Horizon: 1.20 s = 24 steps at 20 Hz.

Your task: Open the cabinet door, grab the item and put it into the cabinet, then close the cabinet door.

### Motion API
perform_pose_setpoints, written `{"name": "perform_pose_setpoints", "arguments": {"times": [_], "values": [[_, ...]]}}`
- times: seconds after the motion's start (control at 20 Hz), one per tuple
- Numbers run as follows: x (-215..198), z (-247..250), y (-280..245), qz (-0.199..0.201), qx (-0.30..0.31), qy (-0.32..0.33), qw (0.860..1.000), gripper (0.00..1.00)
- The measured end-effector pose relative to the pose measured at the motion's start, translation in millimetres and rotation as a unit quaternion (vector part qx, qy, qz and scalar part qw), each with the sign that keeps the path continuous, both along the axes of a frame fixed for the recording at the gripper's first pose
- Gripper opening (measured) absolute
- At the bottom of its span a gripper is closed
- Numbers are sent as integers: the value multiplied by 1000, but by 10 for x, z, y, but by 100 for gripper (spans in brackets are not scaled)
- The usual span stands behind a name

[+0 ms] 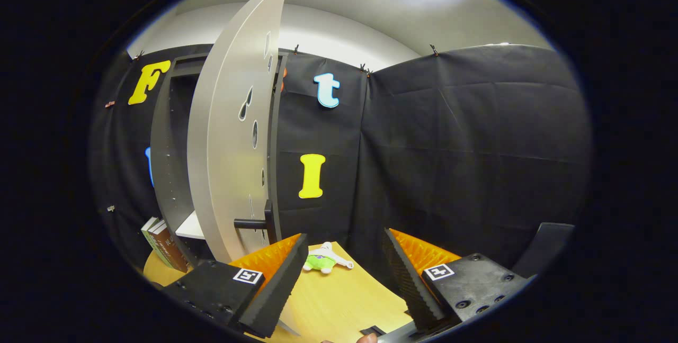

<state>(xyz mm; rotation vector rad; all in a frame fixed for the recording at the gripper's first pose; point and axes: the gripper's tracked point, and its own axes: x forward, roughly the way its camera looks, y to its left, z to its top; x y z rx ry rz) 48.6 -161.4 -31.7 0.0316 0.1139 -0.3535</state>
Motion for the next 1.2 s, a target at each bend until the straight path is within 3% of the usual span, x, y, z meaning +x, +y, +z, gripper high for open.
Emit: {"name": "perform_pose_setpoints", "arguments": {"times": [0.3, 0.5, 0.95, 1.2], "values": [[26, 40, 414, 38, 16, 4, 999, 94], [100, 52, 925, 84, 37, 4, 996, 95], [364, 92, 2141, 203, 80, 8, 976, 95], [381, 153, 2459, 234, 73, 4, 969, 95]]}}
